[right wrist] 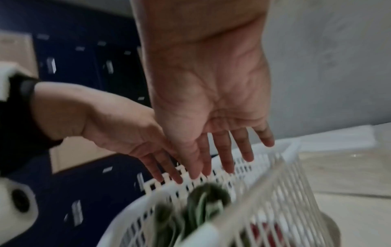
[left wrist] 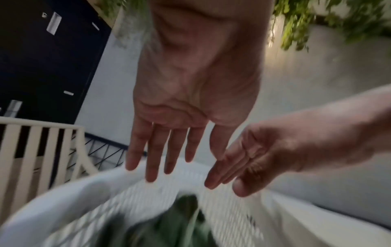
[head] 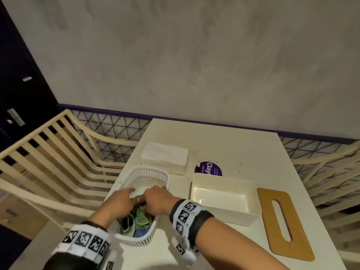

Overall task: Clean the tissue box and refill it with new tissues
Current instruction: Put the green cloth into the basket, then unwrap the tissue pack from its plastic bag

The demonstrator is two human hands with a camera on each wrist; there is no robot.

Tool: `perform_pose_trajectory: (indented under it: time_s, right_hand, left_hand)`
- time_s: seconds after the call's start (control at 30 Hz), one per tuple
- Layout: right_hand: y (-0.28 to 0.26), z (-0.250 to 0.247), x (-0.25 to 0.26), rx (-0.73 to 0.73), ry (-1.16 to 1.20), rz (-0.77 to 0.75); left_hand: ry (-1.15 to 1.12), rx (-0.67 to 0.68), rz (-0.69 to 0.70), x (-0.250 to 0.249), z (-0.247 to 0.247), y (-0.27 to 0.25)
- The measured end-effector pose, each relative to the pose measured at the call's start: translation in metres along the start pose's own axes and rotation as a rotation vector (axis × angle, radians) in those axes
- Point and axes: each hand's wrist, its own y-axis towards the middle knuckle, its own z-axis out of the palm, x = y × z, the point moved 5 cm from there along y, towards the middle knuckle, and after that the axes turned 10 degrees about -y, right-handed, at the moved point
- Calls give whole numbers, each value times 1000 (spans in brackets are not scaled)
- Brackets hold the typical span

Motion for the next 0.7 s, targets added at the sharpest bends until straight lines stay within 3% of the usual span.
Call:
perform_pose_trajectory:
  time_s: [0.13,0.27,0.33,0.4,0.5,0.7]
  right_hand:
    - [-2,-67,-43,-279,296,78]
    - [8,-105,-101,-463,509,260]
    - [16,-107,-131,-523,612,365]
    - [35,-94,-157,-494,733,469]
    - [69,-57,-181,-313,783,626]
    - [100,-2,-192,-159,1067,888]
  left_hand:
    - [-165,-238,118,-42,-58,28]
    - [-287,-300,118,-66,-79,76]
    - [-306,-262,89,-71,-74,99]
    - [-236,-162,40,-77,-66,125]
    - [-33,20,-16,-82,-54,155]
    - [181,183,-110,-73,-39,194]
